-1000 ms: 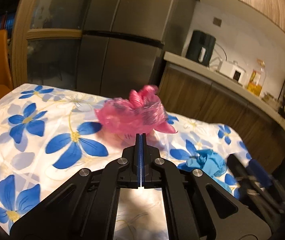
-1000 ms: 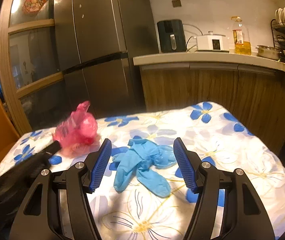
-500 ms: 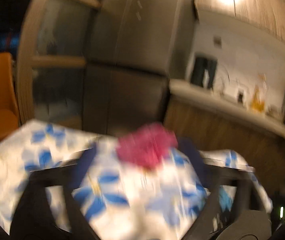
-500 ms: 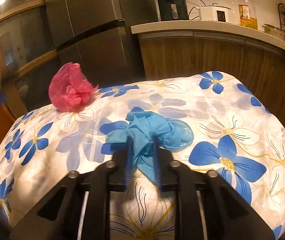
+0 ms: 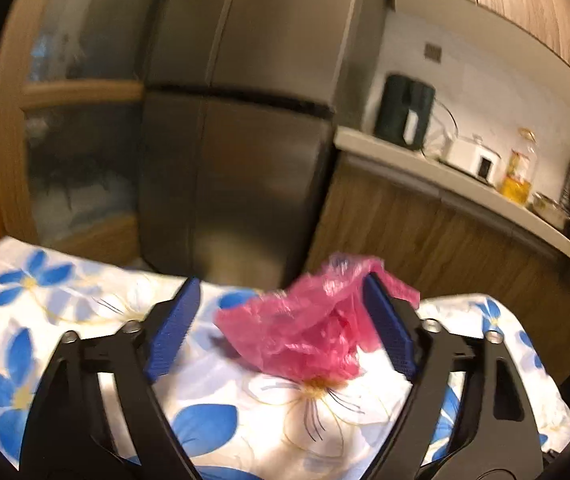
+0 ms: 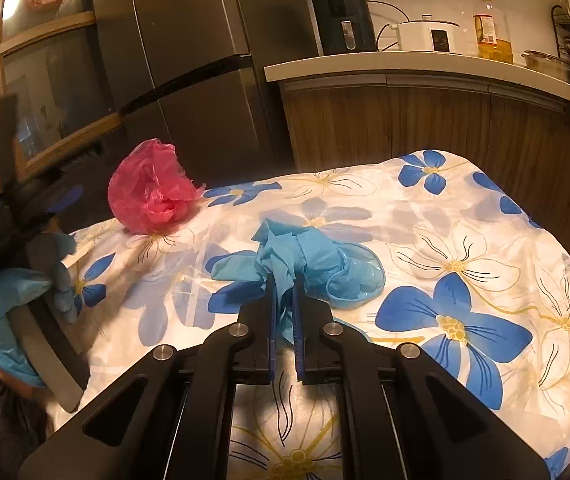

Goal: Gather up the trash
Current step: 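Grasp the pink plastic bag with the left tool while the right tool grasps the blue gloves, then lift the pink bag and blue gloves and carry them over the bin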

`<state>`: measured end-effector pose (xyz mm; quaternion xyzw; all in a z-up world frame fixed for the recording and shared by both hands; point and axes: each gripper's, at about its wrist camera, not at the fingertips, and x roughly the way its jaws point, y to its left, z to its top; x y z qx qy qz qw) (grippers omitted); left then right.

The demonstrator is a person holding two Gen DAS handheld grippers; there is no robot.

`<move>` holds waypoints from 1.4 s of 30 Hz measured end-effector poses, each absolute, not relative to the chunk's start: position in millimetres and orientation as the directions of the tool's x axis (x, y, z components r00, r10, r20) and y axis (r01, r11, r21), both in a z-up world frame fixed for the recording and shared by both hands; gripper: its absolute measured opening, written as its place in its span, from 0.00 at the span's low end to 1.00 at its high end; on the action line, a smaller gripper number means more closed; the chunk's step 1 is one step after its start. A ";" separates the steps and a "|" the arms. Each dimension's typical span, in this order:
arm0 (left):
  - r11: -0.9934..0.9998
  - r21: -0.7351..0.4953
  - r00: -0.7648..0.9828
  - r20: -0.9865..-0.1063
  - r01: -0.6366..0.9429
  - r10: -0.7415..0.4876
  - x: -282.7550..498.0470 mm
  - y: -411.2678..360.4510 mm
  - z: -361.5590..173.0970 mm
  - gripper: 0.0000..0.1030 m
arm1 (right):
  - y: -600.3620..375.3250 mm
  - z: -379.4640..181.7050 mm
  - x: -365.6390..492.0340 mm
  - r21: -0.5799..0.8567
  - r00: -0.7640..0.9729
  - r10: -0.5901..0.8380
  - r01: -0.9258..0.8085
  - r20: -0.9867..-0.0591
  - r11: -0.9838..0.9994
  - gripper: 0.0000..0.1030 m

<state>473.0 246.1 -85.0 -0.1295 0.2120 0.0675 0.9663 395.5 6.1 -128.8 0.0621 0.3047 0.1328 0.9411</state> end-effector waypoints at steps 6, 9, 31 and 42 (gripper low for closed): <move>0.971 -0.200 0.865 -0.502 -0.130 0.013 490.1 239.5 -101.5 0.04 | 6.7 -128.7 394.1 0.190 0.782 0.285 -0.214 -0.554 0.958 0.07; 0.976 -0.185 0.878 -0.479 -0.114 0.012 482.8 234.6 -99.8 0.00 | 6.5 -127.6 393.0 0.192 0.783 0.288 -0.216 -0.551 0.957 0.05; 0.982 -0.084 0.915 -0.382 -0.170 0.126 311.1 134.8 -28.1 0.00 | -58.4 -41.7 298.0 0.179 0.880 0.335 -0.290 -0.338 0.940 0.02; 0.996 -0.077 0.940 -0.340 -0.050 0.021 270.6 51.5 6.6 0.00 | -139.7 7.9 238.5 0.180 0.936 0.274 -0.238 -0.219 0.955 0.02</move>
